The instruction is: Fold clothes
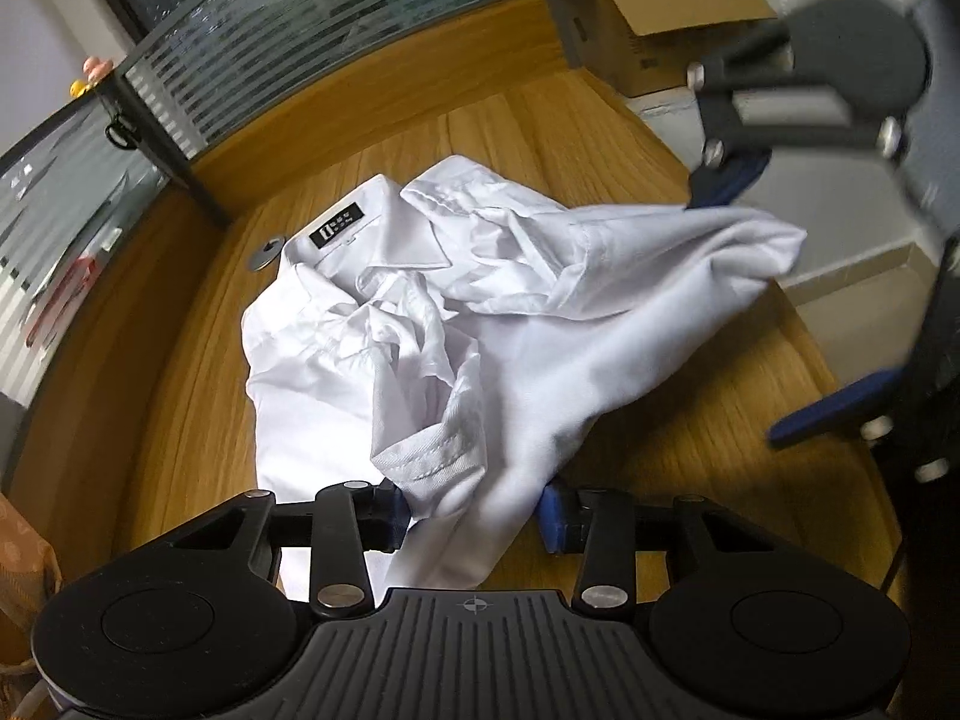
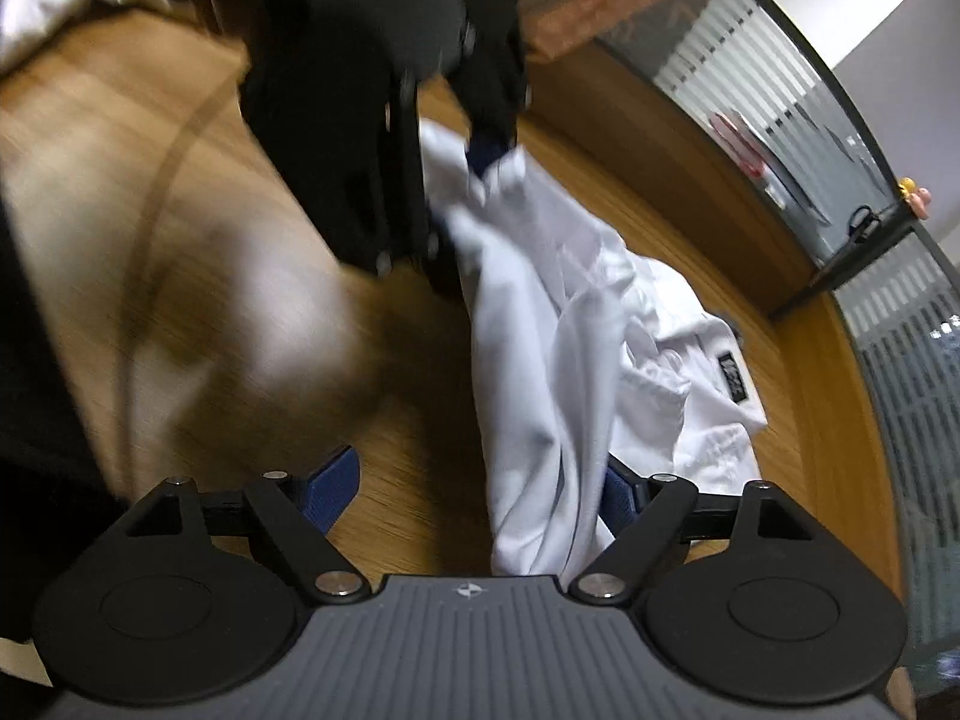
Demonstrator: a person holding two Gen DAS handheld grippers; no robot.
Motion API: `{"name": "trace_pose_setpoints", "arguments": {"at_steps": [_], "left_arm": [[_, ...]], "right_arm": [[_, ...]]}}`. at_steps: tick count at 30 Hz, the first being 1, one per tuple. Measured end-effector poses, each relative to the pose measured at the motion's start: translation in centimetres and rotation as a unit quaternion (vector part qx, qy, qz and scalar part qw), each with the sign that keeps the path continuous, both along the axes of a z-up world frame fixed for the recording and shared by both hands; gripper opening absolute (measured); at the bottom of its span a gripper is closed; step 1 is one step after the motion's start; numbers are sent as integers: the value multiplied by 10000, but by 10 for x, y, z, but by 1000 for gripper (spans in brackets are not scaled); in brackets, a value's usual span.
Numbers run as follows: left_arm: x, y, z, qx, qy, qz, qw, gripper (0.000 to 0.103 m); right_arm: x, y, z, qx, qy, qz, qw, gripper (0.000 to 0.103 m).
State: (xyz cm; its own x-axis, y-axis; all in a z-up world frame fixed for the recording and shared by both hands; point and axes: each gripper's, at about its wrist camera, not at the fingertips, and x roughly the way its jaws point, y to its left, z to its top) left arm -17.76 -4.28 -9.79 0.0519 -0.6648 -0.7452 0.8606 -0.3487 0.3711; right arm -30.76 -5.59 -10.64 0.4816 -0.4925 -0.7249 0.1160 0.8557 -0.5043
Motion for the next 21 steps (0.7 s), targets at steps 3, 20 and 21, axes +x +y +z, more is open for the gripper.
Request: {"name": "trace_pose_setpoints", "arguments": {"at_steps": [3,20,21], "left_arm": [[-2,1,-1,-89,-58,48,9999,46],[-14,39,-15,-635,-966,-627,9913,31],[-13,35,-5,-566,-852,-661,9926,30]], "right_arm": [[4,-10,-9,-363,90,-184,9991,25],[-41,-122,61,1329,-284,-281,9903,20],[-43,-132,67,1530,-323,-288,9873,20]]}}
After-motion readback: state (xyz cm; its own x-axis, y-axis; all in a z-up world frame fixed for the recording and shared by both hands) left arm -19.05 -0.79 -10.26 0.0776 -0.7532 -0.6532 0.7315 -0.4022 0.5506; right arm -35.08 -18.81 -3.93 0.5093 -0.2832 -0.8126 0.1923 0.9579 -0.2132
